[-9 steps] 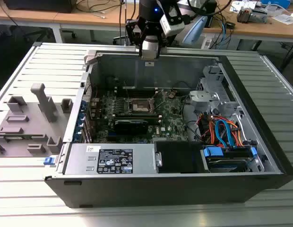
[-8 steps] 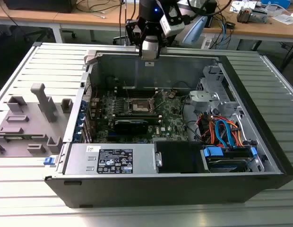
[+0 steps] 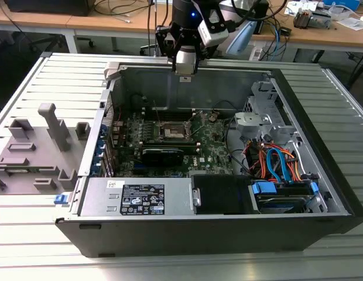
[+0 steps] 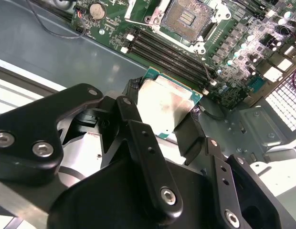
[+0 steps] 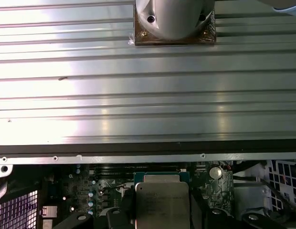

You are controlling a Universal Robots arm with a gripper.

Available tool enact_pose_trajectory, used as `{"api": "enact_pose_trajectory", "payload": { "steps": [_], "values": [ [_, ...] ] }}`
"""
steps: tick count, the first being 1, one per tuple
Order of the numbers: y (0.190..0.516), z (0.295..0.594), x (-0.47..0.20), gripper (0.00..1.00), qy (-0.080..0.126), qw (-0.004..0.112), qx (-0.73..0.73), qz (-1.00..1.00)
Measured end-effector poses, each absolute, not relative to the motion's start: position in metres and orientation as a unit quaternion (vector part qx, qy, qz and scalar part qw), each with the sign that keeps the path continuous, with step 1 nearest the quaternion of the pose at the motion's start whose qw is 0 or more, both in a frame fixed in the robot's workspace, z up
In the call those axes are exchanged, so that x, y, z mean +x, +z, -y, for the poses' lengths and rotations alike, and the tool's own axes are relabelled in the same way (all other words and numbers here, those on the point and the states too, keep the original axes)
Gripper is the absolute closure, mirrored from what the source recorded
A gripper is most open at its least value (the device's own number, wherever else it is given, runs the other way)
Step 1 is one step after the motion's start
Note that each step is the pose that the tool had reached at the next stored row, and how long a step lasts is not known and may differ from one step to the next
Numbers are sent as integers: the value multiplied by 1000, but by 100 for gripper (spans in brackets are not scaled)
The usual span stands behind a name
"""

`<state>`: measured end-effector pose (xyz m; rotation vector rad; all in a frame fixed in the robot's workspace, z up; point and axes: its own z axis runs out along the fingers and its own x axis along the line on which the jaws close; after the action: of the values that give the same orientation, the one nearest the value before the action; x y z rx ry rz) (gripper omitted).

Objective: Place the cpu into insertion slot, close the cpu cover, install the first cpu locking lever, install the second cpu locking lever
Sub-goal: 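Place the cpu into insertion slot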

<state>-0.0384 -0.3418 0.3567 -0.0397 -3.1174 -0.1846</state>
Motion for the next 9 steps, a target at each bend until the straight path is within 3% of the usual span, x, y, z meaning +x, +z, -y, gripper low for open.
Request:
{"api": "enact_pose_trajectory", "payload": {
  "steps": [9],
  "values": [
    [355, 345, -38, 45, -58, 9, -12, 998]
  ]
}}
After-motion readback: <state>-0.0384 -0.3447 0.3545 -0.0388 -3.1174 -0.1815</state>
